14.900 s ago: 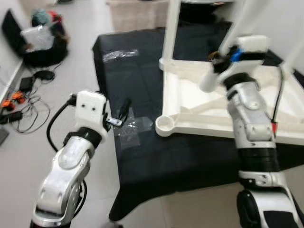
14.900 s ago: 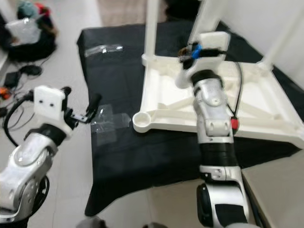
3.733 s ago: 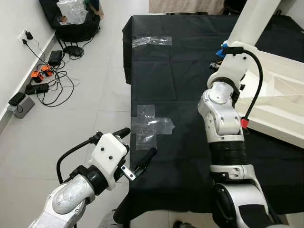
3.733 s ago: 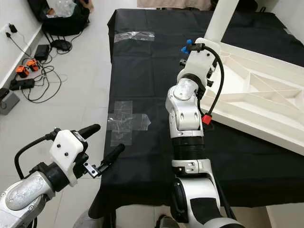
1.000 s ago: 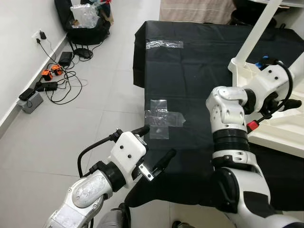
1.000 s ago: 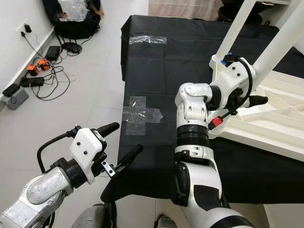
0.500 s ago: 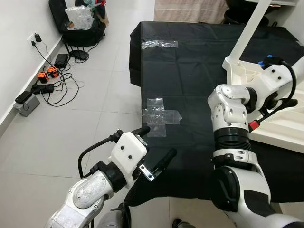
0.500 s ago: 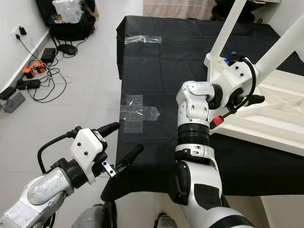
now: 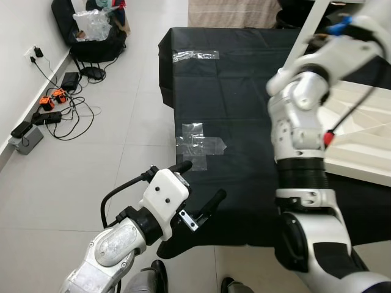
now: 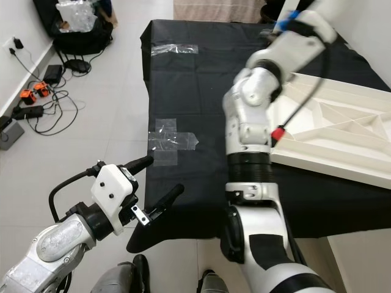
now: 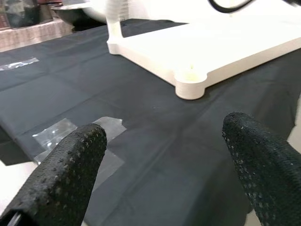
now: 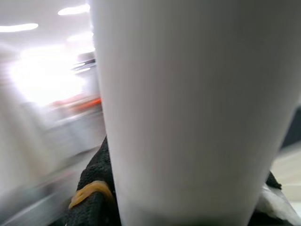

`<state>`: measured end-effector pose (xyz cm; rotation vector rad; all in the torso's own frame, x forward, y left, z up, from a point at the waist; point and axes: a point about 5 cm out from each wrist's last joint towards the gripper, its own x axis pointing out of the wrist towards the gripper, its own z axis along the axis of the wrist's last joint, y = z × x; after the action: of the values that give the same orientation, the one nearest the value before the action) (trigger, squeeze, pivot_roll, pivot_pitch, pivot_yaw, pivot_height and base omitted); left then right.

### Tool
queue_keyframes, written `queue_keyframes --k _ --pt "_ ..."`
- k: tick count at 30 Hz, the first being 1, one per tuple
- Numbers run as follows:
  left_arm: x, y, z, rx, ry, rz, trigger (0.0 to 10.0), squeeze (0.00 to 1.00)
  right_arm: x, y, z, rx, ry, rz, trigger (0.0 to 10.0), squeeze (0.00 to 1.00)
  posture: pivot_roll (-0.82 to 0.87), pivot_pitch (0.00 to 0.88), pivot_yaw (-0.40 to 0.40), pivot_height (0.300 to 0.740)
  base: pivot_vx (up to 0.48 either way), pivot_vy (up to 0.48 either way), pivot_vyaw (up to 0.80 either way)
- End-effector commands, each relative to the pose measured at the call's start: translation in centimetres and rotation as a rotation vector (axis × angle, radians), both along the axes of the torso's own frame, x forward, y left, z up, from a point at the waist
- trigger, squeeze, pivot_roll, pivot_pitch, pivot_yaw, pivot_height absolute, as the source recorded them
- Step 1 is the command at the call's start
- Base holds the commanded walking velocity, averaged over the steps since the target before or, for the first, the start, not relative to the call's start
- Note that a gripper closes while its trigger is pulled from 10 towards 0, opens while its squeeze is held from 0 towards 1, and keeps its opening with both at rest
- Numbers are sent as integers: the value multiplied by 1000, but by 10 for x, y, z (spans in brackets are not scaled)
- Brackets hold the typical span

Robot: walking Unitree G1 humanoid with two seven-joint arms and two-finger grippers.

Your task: Building children table

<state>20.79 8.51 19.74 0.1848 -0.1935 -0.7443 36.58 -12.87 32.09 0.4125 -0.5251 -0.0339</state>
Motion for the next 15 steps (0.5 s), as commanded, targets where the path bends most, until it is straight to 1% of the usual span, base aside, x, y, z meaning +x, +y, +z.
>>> queue_keyframes --k 1,2,3,4,5,6,7,8,9,10,13,14,15 --pt "4 5 0 8 12 35 10000 0 -1 17 -10 -47 20 221 10000 0 75 178 -44 740 0 0 0" --pt "4 5 0 8 12 35 10000 0 -1 17 -10 -47 20 221 10000 0 75 178 -44 740 0 0 0" --pt "7 8 1 17 10 51 10000 0 -1 19 -13 -40 32 273 10000 0 75 179 -46 740 0 0 0" --pt "7 8 1 17 10 51 10000 0 -1 19 -13 -40 32 273 10000 0 75 179 -46 740 0 0 0" --pt "11 12 2 32 8 72 10000 0 -2 20 -15 -39 38 323 10000 0 76 180 -48 740 0 0 0" --pt "11 12 2 32 8 72 10000 0 -2 20 -15 -39 38 323 10000 0 76 180 -48 740 0 0 0" --pt "16 17 3 49 8 102 10000 0 -4 23 -18 -30 57 411 10000 0 76 180 -48 740 0 0 0" --pt "22 23 5 72 3 135 10000 0 -6 25 -20 -55 55 466 10000 0 76 180 -47 740 0 0 0" --pt "26 26 6 86 -1 155 10000 0 -8 25 -21 -78 52 496 10000 0 76 180 -47 740 0 0 0" --pt "26 26 6 86 -1 155 10000 0 -8 25 -21 -78 52 496 10000 0 76 180 -47 740 0 0 0" --pt "38 37 8 140 -5 218 10000 0 -11 28 -25 -90 58 571 10000 0 70 181 -47 740 0 0 0" --pt "44 41 9 163 -10 245 10000 306 -15 30 -26 -98 53 607 10000 0 70 181 -47 740 0 0 0" --pt "44 41 9 163 -10 245 10000 306 -15 30 -26 -98 53 607 10000 0 70 181 -47 740 0 0 0"
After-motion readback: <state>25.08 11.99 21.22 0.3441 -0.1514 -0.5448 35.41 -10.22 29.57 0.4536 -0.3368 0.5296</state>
